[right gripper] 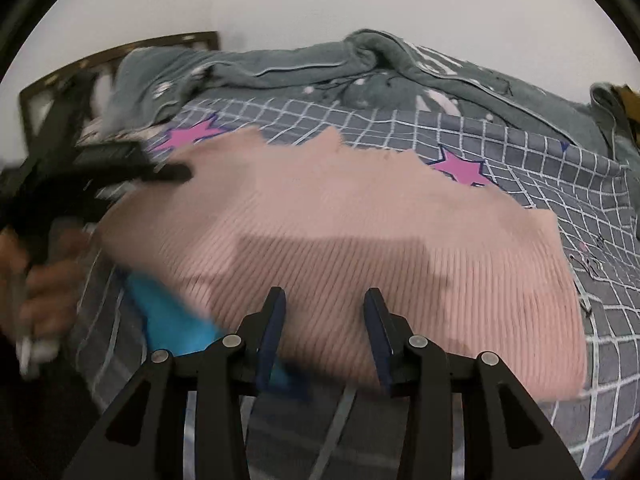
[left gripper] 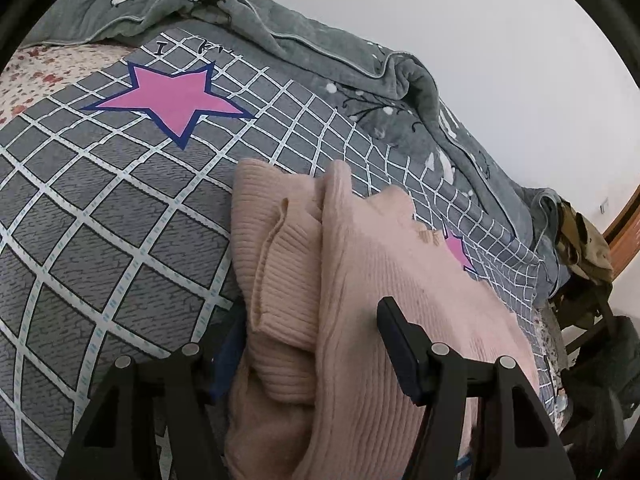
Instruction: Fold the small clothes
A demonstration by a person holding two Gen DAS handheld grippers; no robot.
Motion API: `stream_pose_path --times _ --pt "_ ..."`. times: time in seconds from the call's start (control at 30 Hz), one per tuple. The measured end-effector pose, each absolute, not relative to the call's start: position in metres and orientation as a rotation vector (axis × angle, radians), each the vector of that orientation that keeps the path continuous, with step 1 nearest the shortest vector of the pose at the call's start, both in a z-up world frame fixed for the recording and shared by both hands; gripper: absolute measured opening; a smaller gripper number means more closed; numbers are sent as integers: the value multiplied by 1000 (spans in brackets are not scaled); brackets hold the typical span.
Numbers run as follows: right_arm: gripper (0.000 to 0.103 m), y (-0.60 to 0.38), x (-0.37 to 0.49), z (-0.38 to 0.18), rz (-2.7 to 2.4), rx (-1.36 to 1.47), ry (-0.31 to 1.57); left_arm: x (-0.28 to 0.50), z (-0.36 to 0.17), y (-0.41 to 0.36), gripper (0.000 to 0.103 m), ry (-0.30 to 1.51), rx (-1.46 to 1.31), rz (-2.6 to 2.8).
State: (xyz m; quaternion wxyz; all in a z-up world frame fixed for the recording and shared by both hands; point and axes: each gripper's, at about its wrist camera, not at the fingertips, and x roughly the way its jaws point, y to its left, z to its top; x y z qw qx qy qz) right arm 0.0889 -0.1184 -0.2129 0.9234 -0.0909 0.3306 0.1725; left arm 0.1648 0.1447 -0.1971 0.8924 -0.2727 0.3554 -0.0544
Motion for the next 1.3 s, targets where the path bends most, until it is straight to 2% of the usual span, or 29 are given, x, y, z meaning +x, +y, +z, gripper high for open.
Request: stream_pose_path --times 0.1,0.17,0.23,0.37,0.67,0.97,1.1,1.3 --pt "40 -125 69 -210 431 -214 646 165 -198 146 55 740 -576 -91" --pt "40 -135 61 -202 469 -191 616 164 -198 147 44 741 -577 -64" --pt "40 -149 56 -192 475 -155 576 165 -197 149 40 754 -592 -62" --pt "41 -184 57 -175 428 -83 519 167 -187 147 23 768 -604 -44" --pt "41 -270 95 -171 262 95 532 168 -131 104 20 736 -551 -47" --pt "41 -342 99 -170 187 288 517 183 -69 -10 19 763 -471 -146" --pt "41 -367 98 -171 155 356 516 192 -76 -72 19 822 -417 -200" --pt "41 -392 94 -173 161 445 521 196 -126 -142 21 953 -363 -322"
